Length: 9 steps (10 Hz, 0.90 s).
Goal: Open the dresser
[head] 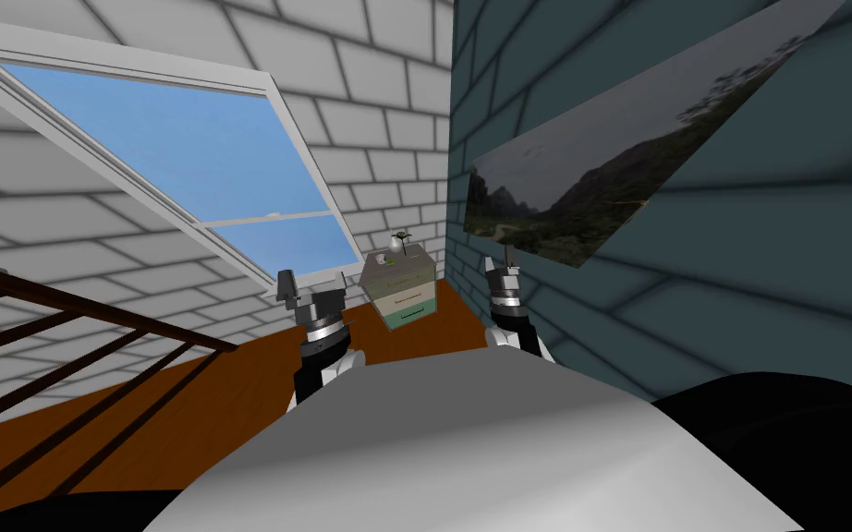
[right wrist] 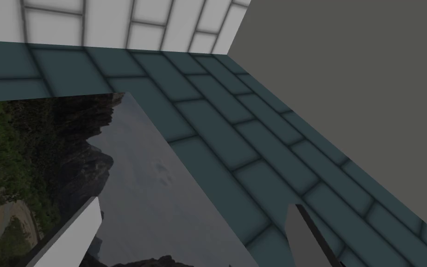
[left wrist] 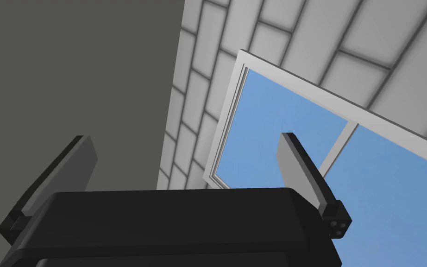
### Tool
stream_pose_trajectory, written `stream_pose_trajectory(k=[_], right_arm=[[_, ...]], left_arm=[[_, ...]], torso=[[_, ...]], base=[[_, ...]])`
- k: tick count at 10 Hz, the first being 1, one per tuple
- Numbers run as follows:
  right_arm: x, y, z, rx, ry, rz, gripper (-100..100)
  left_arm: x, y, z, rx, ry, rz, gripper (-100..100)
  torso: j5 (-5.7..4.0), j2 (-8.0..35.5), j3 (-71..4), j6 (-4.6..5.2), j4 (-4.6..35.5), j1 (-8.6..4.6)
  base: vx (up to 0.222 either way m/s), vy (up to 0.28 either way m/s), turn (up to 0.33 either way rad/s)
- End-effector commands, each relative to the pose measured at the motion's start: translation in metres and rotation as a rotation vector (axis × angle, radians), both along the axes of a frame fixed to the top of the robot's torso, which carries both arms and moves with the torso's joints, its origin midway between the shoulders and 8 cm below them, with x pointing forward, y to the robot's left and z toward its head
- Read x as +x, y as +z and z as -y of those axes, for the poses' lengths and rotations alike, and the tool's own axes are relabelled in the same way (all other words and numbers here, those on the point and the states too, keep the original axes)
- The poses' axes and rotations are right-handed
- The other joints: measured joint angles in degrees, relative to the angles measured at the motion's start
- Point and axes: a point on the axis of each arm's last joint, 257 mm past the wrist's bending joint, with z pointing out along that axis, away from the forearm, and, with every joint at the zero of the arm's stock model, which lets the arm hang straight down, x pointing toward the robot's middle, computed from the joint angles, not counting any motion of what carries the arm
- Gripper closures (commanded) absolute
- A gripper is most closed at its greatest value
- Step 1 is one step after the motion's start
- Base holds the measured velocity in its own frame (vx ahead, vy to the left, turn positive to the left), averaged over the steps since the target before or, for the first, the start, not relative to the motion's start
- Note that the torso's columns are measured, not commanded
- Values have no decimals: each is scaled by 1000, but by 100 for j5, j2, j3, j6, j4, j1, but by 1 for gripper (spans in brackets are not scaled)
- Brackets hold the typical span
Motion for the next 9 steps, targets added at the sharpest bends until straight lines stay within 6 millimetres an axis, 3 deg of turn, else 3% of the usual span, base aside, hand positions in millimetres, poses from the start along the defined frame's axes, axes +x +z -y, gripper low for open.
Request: stream_pose_trajectory(k=[1,9], right_arm=[[0,0,0,0,0,0,0],[0,0,0,0,0,0,0]], left_arm=[[0,0,0,0,0,0,0],[0,0,0,0,0,0,0]], torso=[[0,232,-467,0,235,0],[0,3539,-7073,0,3537,0]], base=[[0,0,0],[0,0,0]])
